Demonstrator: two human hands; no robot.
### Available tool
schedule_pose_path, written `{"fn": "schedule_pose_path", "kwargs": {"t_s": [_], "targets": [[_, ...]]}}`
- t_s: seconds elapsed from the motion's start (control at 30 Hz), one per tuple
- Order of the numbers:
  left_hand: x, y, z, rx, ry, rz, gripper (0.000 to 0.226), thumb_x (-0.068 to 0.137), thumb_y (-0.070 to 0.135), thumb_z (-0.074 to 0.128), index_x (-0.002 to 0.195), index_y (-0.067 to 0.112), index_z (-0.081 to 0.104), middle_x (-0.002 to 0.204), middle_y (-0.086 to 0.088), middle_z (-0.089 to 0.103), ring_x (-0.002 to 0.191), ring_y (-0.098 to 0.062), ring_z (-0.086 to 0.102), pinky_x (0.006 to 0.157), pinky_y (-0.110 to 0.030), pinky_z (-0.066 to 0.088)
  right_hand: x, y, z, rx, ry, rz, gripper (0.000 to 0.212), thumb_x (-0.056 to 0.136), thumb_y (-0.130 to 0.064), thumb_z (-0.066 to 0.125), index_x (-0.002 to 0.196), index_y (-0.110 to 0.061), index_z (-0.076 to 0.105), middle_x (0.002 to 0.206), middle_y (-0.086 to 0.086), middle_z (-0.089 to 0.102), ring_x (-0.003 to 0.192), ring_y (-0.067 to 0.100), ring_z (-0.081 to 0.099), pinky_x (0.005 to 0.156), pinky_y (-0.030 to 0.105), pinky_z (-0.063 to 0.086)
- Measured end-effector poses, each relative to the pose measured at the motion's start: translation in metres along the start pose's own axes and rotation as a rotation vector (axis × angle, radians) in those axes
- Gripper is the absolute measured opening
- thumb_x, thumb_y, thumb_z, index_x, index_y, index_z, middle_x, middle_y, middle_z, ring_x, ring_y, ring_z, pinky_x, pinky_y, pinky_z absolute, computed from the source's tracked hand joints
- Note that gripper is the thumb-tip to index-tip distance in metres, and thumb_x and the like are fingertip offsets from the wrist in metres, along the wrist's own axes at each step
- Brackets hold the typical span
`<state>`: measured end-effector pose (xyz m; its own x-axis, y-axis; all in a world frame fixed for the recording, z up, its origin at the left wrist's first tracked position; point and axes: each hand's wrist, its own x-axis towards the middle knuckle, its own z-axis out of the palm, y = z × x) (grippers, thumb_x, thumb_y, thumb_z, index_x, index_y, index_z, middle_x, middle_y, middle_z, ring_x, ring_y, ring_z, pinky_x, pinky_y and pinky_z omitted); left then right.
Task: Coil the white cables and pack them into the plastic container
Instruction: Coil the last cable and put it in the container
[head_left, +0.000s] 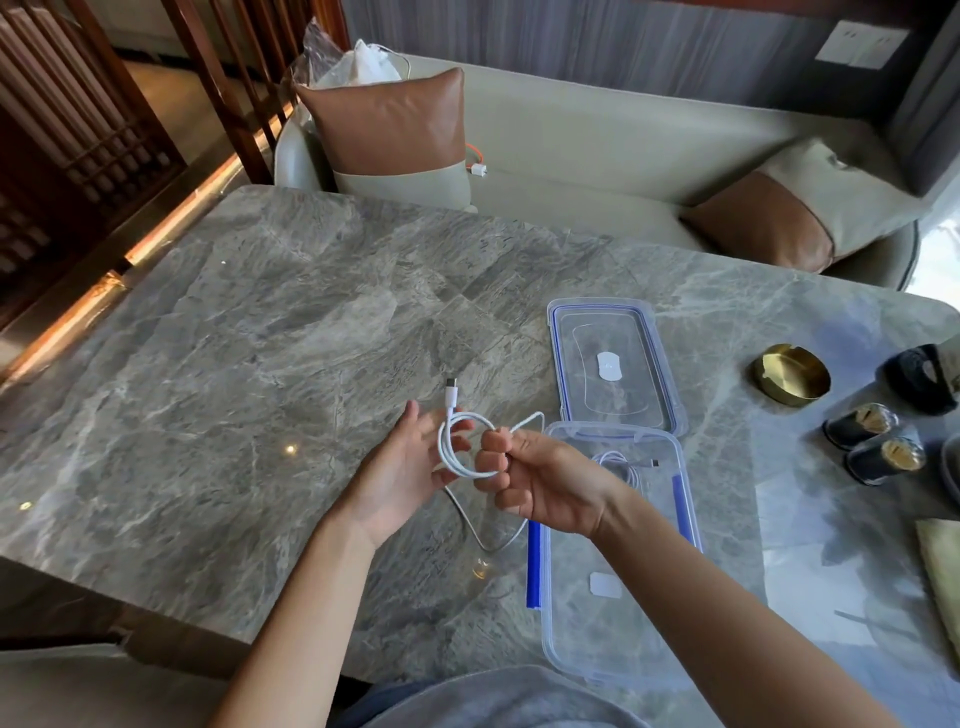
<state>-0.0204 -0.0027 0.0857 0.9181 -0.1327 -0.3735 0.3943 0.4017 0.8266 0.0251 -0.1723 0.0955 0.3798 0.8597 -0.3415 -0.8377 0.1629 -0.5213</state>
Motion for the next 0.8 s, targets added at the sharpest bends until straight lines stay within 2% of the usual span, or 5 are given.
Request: {"fn": "schedule_pose_path", "kwargs": {"t_s": [0.17, 0.27, 0.47, 0.6, 0.8], "targets": [[0.004, -0.002, 0.031, 0.512, 0.061, 0.065, 0.096, 0.061, 0.055, 0.072, 0.131, -0.004, 0.043, 0.141, -0.03, 0.039, 0.13, -0.04, 0.041, 0.103, -0.04, 0.041, 0.002, 0.006, 0.009, -0.172, -0.087, 0.069, 0.015, 0.087, -0.028, 0.052, 0.078, -0.017, 0.054, 0.065, -0.006, 0.058, 0.055, 0.001, 0.051, 0.042, 0.009, 0.037], [0.013, 0.001, 0.032, 0.915, -0.115, 0.341, 0.038, 0.083, 0.03, 0.057, 0.111, 0.005, 0.062, 0.152, -0.009, 0.027, 0.139, -0.019, 0.029, 0.112, -0.041, 0.031, -0.004, 0.004, 0.006, -0.25, -0.072, 0.091, 0.024, 0.096, -0.023, 0.038, 0.078, -0.016, 0.053, 0.063, -0.007, 0.059, 0.052, 0.0, 0.051, 0.042, 0.009, 0.038], [0.03, 0.004, 0.0, 0.882, 0.141, 0.352, 0.023, 0.081, 0.006, 0.064, 0.075, 0.028, 0.067, 0.076, 0.014, 0.069, 0.075, 0.005, 0.062, 0.076, -0.02, 0.044, -0.009, -0.003, -0.001, -0.423, -0.003, 0.097, 0.024, 0.098, -0.021, 0.042, 0.082, -0.015, 0.059, 0.065, -0.007, 0.059, 0.053, 0.001, 0.051, 0.047, 0.009, 0.046], [0.019, 0.003, -0.032, 1.01, 0.333, 0.314, 0.007, 0.075, 0.023, 0.074, 0.072, 0.03, 0.072, 0.073, 0.012, 0.073, 0.075, -0.007, 0.067, 0.074, -0.029, 0.05, -0.01, -0.01, -0.012, -0.465, 0.143, 0.032, 0.023, 0.096, -0.02, 0.047, 0.08, -0.014, 0.062, 0.063, -0.006, 0.061, 0.05, 0.001, 0.052, 0.046, 0.01, 0.047], [-0.004, -0.001, -0.033, 0.789, 0.143, 0.179, 0.022, 0.083, 0.014, 0.066, 0.073, 0.032, 0.073, 0.067, 0.009, 0.072, 0.065, -0.002, 0.063, 0.069, -0.016, 0.05, -0.002, -0.008, -0.021, -0.475, 0.325, -0.07, 0.024, 0.096, -0.018, 0.047, 0.08, -0.011, 0.063, 0.062, -0.005, 0.063, 0.049, 0.002, 0.053, 0.046, 0.013, 0.048]]}}
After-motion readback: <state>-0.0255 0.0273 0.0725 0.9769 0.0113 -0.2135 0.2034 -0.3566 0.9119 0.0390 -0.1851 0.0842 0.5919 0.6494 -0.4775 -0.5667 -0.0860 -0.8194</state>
